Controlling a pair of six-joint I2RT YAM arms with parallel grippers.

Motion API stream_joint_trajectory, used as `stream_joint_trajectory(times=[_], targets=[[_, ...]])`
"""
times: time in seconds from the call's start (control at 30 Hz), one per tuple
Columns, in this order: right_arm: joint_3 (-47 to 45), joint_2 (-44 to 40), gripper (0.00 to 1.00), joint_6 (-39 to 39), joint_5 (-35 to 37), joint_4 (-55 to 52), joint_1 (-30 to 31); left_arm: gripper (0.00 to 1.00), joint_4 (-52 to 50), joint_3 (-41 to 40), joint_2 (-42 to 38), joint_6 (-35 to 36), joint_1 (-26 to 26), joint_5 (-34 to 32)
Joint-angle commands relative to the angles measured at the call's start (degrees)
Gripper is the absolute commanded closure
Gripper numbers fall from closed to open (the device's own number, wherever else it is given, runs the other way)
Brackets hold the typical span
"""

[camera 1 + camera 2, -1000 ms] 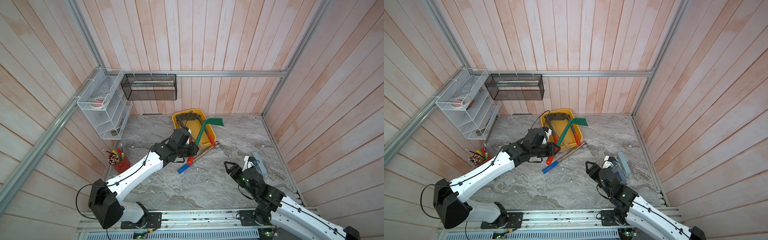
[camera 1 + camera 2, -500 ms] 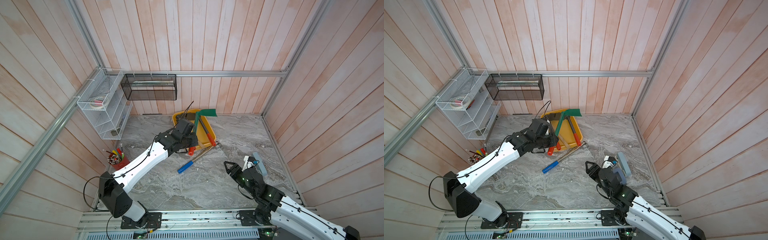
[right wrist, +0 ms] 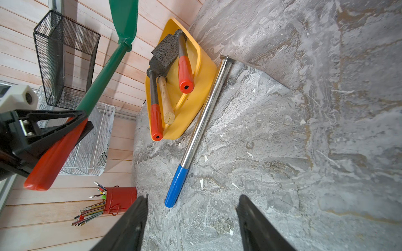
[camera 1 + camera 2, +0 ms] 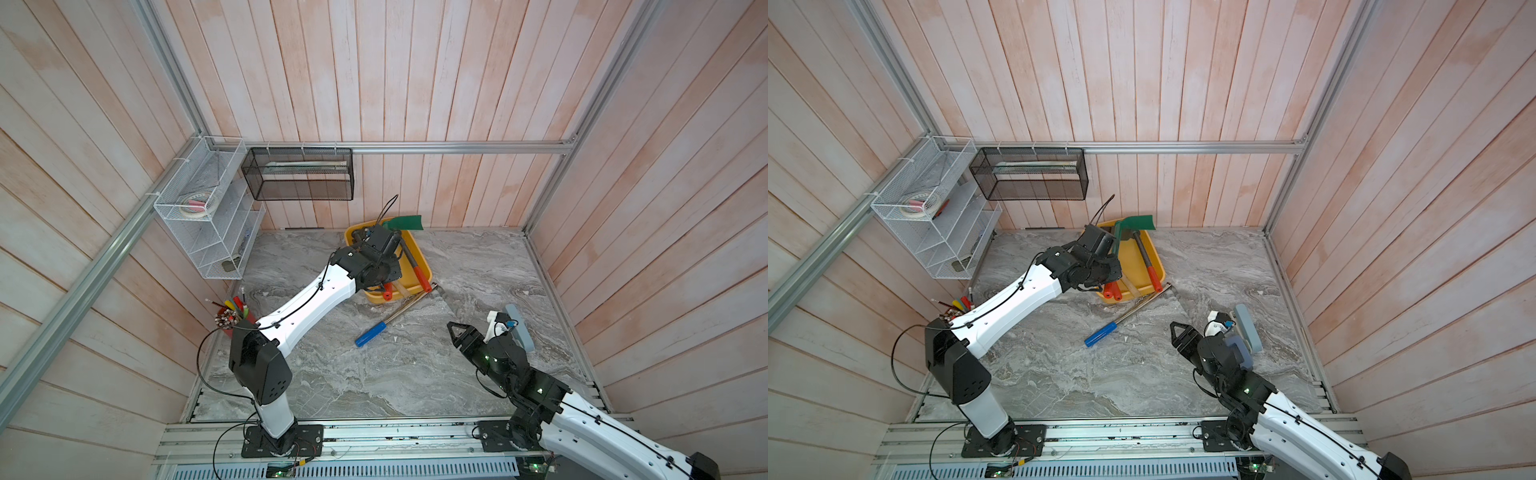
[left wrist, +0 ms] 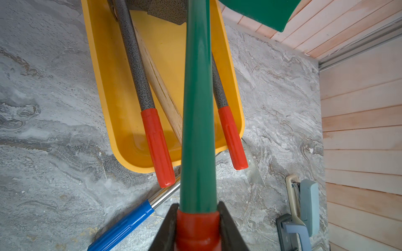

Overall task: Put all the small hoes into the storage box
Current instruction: Pick up the hoe from the center of the board, then place the hoe in the storage box.

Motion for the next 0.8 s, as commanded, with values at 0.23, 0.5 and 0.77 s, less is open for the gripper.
stream_joint_trajectory(times=[0.23, 0.5, 0.77], targets=[[-0.24, 0.10, 0.32, -0.58, -1.92, -0.78, -1.02, 1.00, 0.15, 8.83, 5.87, -6.23, 2.88, -4.53], [-0.58, 0.03, 0.32, -0.01, -3.09, -0.66, -1.10, 1.00, -0.14, 13.37, 10.77, -6.73, 3.95, -4.21], [-0.56, -1.18, 0.32, 0.16, -2.87, -2.04, -1.09, 1.00, -1.87, 18.11, 15.73, -9.15, 5.20, -4.66]])
